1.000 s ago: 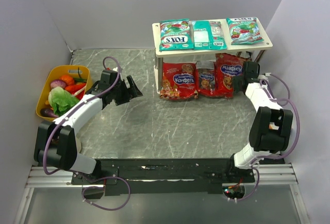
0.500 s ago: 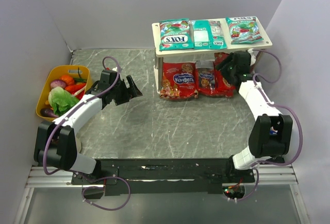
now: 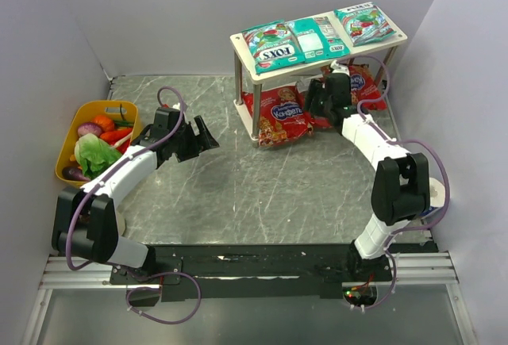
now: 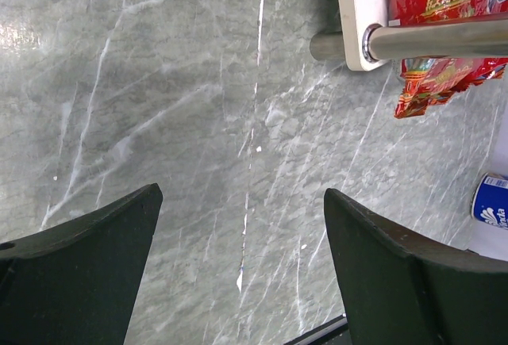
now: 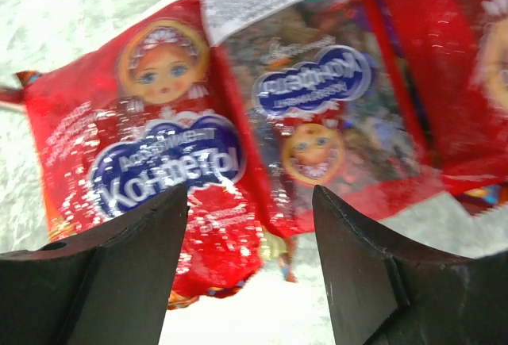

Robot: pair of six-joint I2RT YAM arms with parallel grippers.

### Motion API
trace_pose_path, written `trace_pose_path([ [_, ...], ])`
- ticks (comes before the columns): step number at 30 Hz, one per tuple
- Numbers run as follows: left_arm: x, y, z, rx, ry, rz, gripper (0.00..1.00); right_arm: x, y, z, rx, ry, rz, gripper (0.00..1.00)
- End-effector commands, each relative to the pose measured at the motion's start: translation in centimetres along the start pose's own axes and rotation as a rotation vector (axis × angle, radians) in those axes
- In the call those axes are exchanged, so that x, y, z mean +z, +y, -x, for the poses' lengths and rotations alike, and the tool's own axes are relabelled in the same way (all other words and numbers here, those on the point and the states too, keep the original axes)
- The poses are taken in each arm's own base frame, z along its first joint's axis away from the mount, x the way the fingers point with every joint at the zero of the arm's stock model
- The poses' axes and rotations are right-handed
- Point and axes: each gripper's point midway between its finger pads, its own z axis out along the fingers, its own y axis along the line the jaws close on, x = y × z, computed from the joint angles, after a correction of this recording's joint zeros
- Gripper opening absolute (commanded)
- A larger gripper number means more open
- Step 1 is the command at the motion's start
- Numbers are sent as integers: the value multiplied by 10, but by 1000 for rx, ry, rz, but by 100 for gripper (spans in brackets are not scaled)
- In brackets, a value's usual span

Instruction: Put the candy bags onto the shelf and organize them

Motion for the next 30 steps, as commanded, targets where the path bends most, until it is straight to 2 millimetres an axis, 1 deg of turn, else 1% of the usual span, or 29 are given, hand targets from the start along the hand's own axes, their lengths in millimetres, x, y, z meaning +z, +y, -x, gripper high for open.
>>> trace_pose_path([
  [1,-11,-11,16,11,-67,-38,90,8,8,0,-33,-45,31,71],
  [2,-10,-11,16,13,-63,-39,90,10,10,-4,-1,-40,39,71],
  [6,-8,-12,17,17,-58,-37,90,8,12,-9,79,-25,45,70],
  [8,-8,-13,17,18,-58,-45,90,6,7,-14,131,-16,16,70],
  [10,-7,-15,18,19,-57,-54,90,1,5,-13,154,-27,13,70],
  [11,-7,-18,18,22,-53,-71,90,-2,2,-15,179,-26,7,70],
  [14,-5,-27,20,29,-51,-114,91,-10,-2,-18,234,-10,21,70],
  [16,-4,-34,24,38,-57,-143,91,-15,-11,-17,271,-6,19,70],
  [17,-4,-40,27,49,-68,-171,91,-21,-14,-16,295,-14,21,70],
  [18,-5,-44,31,58,-83,-187,92,-25,-23,-10,310,-28,12,70],
  [19,-5,-47,34,65,-96,-198,92,-28,-27,-8,321,-37,6,70],
  [20,-5,-54,40,82,-124,-225,93,-35,-30,-4,329,-44,1,71],
  [21,-7,-62,43,107,-138,-249,94,-39,-39,2,341,-59,-14,71],
  [22,-6,-67,46,123,-150,-261,94,-42,-43,5,344,-68,-18,72],
  [23,-6,-75,53,164,-186,-281,94,-49,-43,8,350,-67,-5,72],
  [24,-6,-85,53,196,-201,-283,95,-52,-50,12,363,-73,-14,72],
  [25,-4,-94,60,229,-240,-292,95,-55,-51,14,373,-72,-6,72],
  [26,-2,-100,62,279,-266,-291,95,-60,-53,15,384,-71,-6,72],
  [27,-2,-115,68,314,-325,-288,95,-63,-54,17,393,-75,-5,72],
  [28,2,-121,68,339,-347,-281,95,-64,-57,18,406,-76,-6,72],
  [29,2,-133,65,379,-370,-293,95,-68,-55,19,406,-75,2,72],
  [30,-1,-145,74,394,-440,-316,94,-69,-55,19,407,-75,1,72],
])
